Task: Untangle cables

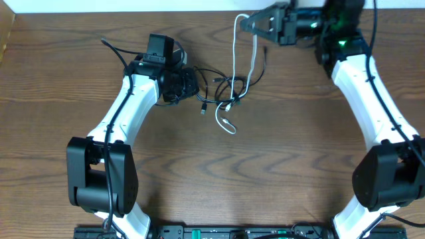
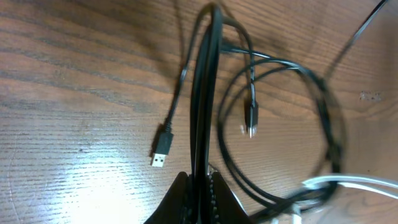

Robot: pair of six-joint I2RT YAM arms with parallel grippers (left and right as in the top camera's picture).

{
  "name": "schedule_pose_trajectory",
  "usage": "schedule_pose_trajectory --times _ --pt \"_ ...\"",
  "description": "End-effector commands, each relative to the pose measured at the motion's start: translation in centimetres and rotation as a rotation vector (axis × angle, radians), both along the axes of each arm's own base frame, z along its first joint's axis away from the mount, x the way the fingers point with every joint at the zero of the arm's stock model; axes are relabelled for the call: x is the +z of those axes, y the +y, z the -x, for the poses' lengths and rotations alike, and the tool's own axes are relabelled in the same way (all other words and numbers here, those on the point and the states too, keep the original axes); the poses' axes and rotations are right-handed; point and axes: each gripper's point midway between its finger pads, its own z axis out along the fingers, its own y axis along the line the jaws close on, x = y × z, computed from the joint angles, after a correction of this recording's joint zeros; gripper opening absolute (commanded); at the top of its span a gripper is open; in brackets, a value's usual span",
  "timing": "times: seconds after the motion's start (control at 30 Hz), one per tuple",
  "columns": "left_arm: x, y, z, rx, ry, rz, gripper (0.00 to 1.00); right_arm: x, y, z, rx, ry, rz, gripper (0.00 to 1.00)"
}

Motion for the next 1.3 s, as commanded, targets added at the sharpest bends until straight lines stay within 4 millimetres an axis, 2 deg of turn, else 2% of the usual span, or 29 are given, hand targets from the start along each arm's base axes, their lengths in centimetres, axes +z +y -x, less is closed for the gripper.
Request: schedule_pose_trajectory --times 0.0,0.1,0.17,0.23,0.27,0.3,0.37,0.4,0.43,0.5,0.57,0.7,0.83,0.93,1.1,1.2,1.27 --pt "1.1 0.2 -0.2 0.009 -0.024 -0.007 0.07 3.0 -2.1 -0.6 -0.056 0.117 -0.034 0.02" --pt "1.1 0.2 -0.2 0.009 -0.024 -0.007 0.08 3.0 -3.1 -1.7 -0.111 0.118 -0.045 0.02" --pt "1.1 0.2 -0.2 0.009 -0.024 -0.007 0.08 1.9 -3.3 -2.6 -0.147 0.148 -0.032 0.02" --pt "1.1 0.2 -0.2 0.009 -0.024 -0.007 0.07 -0.4 -3.2 -3.7 -0.211 0.207 0.004 0.02" --pt "1.1 0.2 -0.2 0.009 -0.024 -0.007 0.08 -2.2 -3.0 -4.4 -0.263 0.248 0.042 0.02" --pt "1.1 0.2 -0.2 0.009 -0.024 -0.007 0.08 -4.0 -3.0 -5.0 -0.323 0.286 0.088 0.02" --pt "1.1 0.2 -0.2 0.009 -0.024 -0.007 0.07 -9.4 -3.6 -6.3 -0.511 0.372 0.263 0.02" --pt "1.1 0.2 -0.2 0.009 -0.024 -0.007 0.07 -11.0 -4.0 -6.5 -0.567 0.392 0.329 0.02" --pt "1.1 0.2 -0.2 0.009 -0.024 -0.007 0.07 -12.1 -4.2 -6.5 -0.605 0.398 0.381 0.02" --pt "1.1 0.2 -0.2 0.009 -0.024 -0.007 0.07 -12.7 -4.4 -6.5 -0.641 0.386 0.438 0.02" --pt "1.0 0.2 -0.2 0.010 -0.025 -0.008 0.07 -11.8 -4.8 -6.7 -0.656 0.359 0.456 0.02" --pt "0.7 0.9 -0.2 0.028 -0.018 -0.051 0.07 -7.3 -7.4 -7.1 -0.740 0.272 0.503 0.02" --pt "0.1 1.9 0.3 0.049 0.004 -0.106 0.08 -0.8 -11.3 -6.9 -0.882 0.166 0.532 0.01" --pt "-0.6 3.7 0.6 0.084 0.021 -0.205 0.07 4.3 -14.2 -5.5 -0.983 0.088 0.527 0.02" --pt "-1.2 5.6 1.0 0.119 0.036 -0.311 0.07 8.0 -17.9 -3.6 -1.078 0.055 0.512 0.01" --pt "-1.4 5.9 1.1 0.124 0.039 -0.328 0.07 8.5 -20.0 -2.9 -1.122 0.070 0.513 0.01" --pt "-1.5 5.9 1.2 0.124 0.043 -0.328 0.08 8.2 -20.6 -2.6 -1.121 0.089 0.520 0.01"
